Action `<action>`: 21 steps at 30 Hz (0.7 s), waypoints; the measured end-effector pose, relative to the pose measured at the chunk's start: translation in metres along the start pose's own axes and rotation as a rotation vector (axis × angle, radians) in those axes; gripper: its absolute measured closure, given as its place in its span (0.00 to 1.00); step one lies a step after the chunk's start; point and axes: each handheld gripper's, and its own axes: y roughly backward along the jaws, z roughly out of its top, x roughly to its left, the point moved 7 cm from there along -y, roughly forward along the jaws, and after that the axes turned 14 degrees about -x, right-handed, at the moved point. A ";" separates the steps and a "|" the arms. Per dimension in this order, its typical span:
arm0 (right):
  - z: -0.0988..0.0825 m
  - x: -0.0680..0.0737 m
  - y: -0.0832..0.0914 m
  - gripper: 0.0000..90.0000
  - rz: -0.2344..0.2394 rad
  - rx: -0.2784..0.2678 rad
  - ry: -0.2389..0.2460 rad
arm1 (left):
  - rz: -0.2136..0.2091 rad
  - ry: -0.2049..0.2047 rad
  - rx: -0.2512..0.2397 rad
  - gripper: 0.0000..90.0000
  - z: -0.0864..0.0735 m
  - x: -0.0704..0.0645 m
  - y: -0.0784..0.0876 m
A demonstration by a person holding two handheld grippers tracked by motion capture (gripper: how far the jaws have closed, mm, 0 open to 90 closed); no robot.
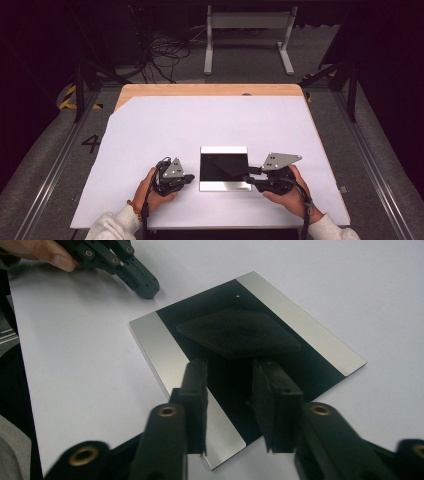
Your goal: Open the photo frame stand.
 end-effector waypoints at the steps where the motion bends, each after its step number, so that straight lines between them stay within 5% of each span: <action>1: 0.000 0.000 0.000 0.71 0.000 0.000 0.000 | -0.002 0.002 -0.001 0.99 0.000 0.000 0.000; 8: 0.008 -0.008 0.008 0.59 -0.011 -0.044 -0.060 | 0.001 0.000 0.002 0.99 0.000 0.000 0.000; 14: 0.022 -0.011 0.011 0.58 -0.007 -0.108 -0.094 | 0.001 -0.004 0.003 0.99 0.000 0.000 0.000; 21: 0.024 -0.014 0.006 0.57 -0.014 -0.114 -0.132 | 0.003 -0.005 0.004 0.99 0.000 0.000 0.000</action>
